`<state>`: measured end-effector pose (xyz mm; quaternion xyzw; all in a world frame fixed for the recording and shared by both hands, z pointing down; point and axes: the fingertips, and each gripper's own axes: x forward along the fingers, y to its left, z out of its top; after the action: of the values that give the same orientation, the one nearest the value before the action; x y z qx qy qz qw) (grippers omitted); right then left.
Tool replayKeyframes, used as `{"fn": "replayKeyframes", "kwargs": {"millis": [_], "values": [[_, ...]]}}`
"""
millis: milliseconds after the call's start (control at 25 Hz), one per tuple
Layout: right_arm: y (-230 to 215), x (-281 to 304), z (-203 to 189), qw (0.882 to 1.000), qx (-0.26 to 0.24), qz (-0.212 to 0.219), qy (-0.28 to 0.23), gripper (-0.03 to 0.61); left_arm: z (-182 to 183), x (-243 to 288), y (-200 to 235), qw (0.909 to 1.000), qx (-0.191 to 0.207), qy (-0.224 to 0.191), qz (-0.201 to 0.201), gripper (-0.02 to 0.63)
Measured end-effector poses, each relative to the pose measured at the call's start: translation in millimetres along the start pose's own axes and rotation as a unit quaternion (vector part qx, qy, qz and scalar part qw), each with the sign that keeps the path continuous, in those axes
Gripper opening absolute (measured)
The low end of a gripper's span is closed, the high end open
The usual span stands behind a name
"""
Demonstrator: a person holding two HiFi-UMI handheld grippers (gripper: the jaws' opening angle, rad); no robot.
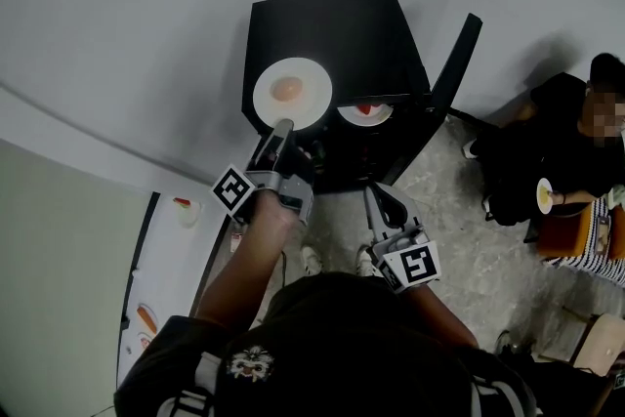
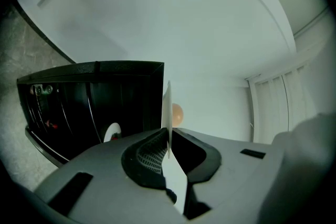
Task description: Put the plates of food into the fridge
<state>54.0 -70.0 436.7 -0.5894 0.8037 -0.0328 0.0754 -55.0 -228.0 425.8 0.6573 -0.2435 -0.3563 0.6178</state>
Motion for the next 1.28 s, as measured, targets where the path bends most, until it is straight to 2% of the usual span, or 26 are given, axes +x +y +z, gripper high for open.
{"fn": "replayKeyframes", "kwargs": {"millis": [400, 600, 800, 960, 1280], "values": [[-3.1, -1.8, -5.1, 1.000, 0.006, 0.015, -0.007, 0.026, -36.0, -30.2, -9.5, 0.9996, 0.011, 0.022, -0.013, 0.034], [-9.5, -6.1, -11.2, 1.000, -0.001, 0.023, 0.003, 0.026, -47.7, -48.7, -3.7, 0.9997, 0.016, 0.018, -0.007, 0.032], [-15.1, -9.3, -16.1, 1.000, -0.003, 0.019, 0.017, 0.026, -55.0, -67.0, 9.4, 0.9997, 0.021, 0.009, 0.004, 0.032], [-14.8, -3.9, -8.1, 1.000, 0.003, 0.023, 0.002, 0.026, -60.1, -76.0, 22.9, 0.9996, 0.019, 0.006, 0.017, 0.032], [-15.8, -11.3, -16.3, 0.999, 0.005, 0.032, 0.011, 0.026, -66.2, -99.0, 60.2, 0.9982, 0.015, -0.011, 0.058, 0.032]]}}
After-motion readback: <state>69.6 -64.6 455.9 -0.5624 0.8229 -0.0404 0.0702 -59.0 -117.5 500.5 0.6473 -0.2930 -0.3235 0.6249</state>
